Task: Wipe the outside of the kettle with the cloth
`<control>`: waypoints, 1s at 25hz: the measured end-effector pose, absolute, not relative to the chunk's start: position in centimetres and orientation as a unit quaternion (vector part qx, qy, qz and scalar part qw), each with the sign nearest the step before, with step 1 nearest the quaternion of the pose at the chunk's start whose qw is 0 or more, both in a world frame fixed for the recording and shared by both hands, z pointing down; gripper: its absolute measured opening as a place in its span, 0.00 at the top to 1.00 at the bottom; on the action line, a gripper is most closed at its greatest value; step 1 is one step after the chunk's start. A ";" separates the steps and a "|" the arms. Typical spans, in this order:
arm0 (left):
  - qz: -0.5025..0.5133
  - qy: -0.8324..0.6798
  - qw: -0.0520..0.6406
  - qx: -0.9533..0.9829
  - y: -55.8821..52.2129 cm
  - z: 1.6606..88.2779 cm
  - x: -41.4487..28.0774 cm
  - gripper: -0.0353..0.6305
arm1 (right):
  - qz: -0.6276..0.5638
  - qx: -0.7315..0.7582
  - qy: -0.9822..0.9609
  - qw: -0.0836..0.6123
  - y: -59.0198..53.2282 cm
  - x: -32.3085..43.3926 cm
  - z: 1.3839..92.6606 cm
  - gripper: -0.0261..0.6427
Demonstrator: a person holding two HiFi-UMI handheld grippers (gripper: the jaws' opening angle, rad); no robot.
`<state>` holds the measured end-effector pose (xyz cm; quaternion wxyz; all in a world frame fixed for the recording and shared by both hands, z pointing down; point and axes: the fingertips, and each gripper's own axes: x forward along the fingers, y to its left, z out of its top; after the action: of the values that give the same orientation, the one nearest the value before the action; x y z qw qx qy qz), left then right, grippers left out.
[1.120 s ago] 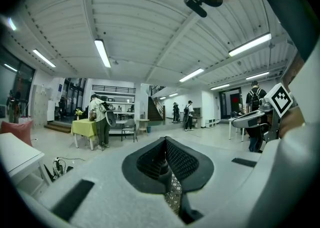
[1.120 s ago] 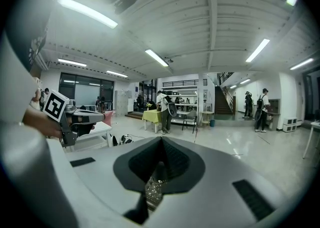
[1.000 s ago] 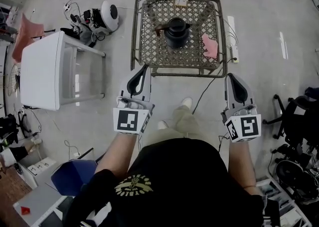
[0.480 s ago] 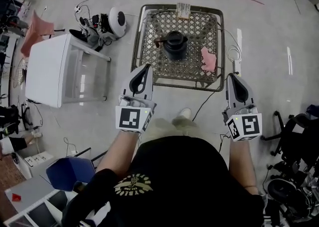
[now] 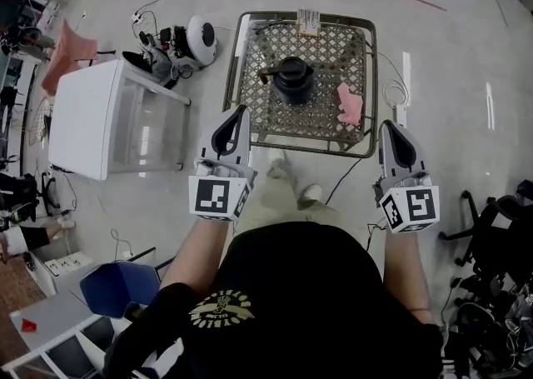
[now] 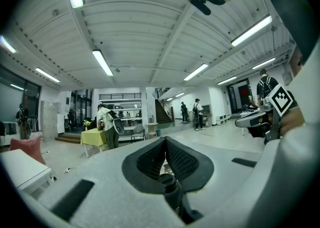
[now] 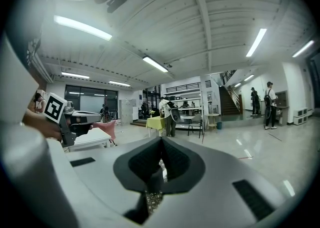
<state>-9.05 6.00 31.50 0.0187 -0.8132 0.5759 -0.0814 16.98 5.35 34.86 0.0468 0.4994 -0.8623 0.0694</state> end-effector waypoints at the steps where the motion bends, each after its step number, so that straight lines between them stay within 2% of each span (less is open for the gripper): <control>1: -0.082 0.575 0.019 -0.814 5.8 31.7 -9.1 0.94 | 0.071 0.501 -0.862 0.047 5.1 17.0 35.0 0.94; 25: -0.093 0.525 -0.015 -0.846 -8.2 36.1 -7.6 0.94 | 0.101 0.522 -0.843 0.083 -6.7 16.1 38.7 0.94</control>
<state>-7.55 -8.16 36.06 -0.0152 -0.8456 0.5255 -0.0930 16.08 -6.72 38.67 0.0833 0.5222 -0.8427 0.1010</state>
